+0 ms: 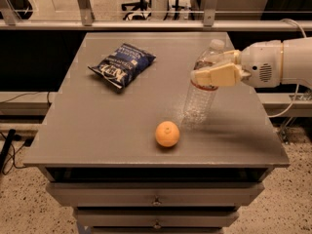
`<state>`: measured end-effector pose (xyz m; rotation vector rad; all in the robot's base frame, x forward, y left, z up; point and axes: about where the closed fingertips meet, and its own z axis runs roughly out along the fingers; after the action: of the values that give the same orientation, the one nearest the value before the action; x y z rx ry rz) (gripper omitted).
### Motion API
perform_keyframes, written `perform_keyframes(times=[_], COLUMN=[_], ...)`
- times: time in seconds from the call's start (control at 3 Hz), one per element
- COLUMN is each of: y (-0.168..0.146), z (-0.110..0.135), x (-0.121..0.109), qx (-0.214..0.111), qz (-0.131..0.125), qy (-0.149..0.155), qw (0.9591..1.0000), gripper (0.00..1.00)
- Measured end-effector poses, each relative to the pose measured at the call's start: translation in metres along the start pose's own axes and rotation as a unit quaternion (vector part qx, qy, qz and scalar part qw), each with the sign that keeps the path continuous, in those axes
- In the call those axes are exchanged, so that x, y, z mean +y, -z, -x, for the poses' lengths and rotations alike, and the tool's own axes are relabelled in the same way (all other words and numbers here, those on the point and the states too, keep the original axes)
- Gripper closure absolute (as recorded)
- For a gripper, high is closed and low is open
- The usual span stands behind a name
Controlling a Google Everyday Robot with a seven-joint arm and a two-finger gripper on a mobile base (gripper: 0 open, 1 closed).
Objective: Move water bottle near orange
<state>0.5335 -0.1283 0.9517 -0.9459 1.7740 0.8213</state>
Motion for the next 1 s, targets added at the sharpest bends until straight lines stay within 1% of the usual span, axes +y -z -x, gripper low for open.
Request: perform_keyframes(times=[0.33,0.67,1.0], y=[-0.008,-0.012,-0.017], z=[-0.003,-0.003,-0.01], x=[0.015,0.025,0.033], qx=[-0.004,-0.015,-0.028], qz=[0.018,0.028,0.042], qy=[0.004,0.006,0.017], qw=[0.9998,0.9995,0.9986], gripper=[1.0,1.0,0.98])
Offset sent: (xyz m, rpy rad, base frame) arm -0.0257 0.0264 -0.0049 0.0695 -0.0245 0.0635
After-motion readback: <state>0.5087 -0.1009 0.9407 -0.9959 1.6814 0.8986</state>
